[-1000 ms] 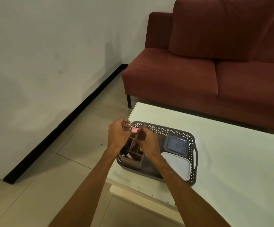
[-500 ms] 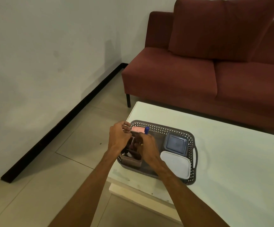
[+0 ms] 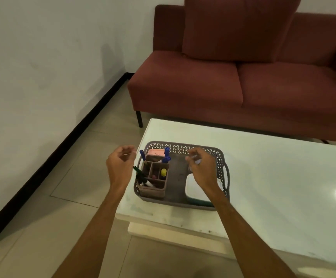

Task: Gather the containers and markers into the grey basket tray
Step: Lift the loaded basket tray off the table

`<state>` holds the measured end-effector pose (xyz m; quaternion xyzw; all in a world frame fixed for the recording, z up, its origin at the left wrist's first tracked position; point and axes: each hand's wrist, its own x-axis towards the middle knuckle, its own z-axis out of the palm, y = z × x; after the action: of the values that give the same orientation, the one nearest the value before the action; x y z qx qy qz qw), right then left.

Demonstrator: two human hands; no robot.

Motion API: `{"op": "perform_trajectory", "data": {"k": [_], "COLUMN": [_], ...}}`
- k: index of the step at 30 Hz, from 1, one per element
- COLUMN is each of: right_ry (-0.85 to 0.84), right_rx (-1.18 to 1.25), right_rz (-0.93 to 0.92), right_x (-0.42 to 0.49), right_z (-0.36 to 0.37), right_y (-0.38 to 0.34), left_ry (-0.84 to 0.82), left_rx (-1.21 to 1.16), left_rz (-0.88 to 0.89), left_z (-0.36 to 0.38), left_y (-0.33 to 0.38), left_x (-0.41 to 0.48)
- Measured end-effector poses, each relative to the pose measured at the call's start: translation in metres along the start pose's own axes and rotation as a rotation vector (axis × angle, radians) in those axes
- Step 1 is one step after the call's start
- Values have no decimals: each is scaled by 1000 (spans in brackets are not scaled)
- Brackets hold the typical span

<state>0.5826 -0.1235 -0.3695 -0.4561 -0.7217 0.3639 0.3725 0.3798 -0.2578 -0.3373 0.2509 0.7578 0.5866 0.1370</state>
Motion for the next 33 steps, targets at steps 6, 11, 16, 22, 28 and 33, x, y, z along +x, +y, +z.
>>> {"op": "perform_trajectory", "data": {"k": [6,11,16,22,28,33], "right_ry": [151,258,247,114,131,91], "right_rx": [-94,-247,-34,184,208,214], "right_rz": [93,206,508,559,540,508], "right_x": [-25,-45,-47,-52,-69,-95], "right_z": [-29,-49,-56,-49,-59,-86], "right_y": [28,53,78,87,79,69], "left_ry": [-51,-178,-402,-528,-466,-435], "left_rx": [-61,-73,-112,-255,-378,-365], "left_rz": [-78,-229,-439,-619,-696,-648], "left_z": [-12,-3,13,20,8,-11], "left_y": [-45,-74,-77,-73,-66,-51], "left_x": [18,32,29,8,-18,-63]}}
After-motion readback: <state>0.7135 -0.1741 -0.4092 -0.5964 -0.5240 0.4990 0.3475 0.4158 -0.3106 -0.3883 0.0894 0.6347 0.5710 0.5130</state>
